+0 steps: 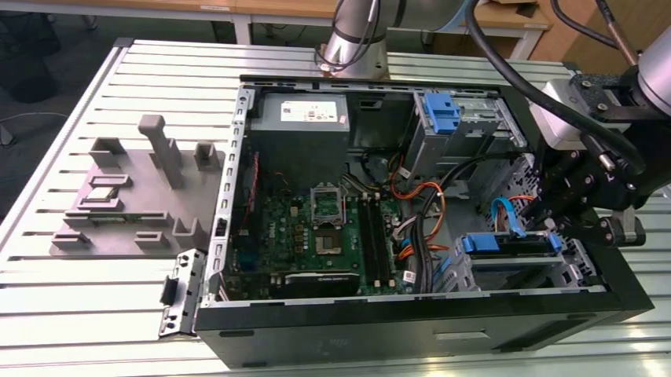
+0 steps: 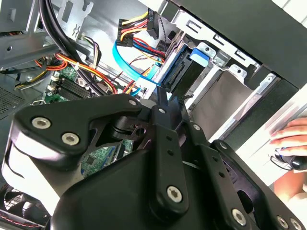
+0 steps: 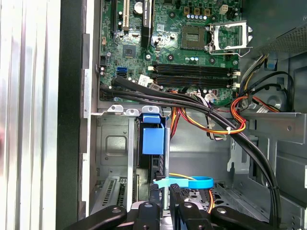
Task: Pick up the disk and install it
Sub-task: 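Insert the second disk wire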
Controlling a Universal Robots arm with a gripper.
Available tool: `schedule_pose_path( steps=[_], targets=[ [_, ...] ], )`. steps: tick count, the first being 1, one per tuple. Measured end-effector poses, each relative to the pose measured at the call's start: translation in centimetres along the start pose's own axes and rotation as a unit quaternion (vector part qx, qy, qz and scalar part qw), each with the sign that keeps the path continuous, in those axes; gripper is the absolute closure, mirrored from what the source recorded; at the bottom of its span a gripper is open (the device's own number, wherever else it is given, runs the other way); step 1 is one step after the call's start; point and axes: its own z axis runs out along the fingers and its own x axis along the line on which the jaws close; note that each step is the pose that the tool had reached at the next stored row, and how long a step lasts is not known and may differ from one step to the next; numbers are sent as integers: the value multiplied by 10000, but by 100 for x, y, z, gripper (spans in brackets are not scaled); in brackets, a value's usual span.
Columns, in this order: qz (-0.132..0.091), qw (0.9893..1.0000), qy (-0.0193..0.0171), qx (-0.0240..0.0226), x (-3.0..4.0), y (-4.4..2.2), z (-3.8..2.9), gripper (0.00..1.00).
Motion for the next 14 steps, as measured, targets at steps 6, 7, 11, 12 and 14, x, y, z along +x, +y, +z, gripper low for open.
schedule_pose_path(
  steps=[6,7,11,12,14],
  targets=[
    [0,10000,0,0,-2,0,-23,76],
    [0,10000,0,0,-2,0,-23,76],
    [0,10000,-1,0,-3,0,-29,76],
    [0,10000,0,0,-3,0,-31,76],
    [0,10000,0,0,-3,0,-34,76]
  ],
)
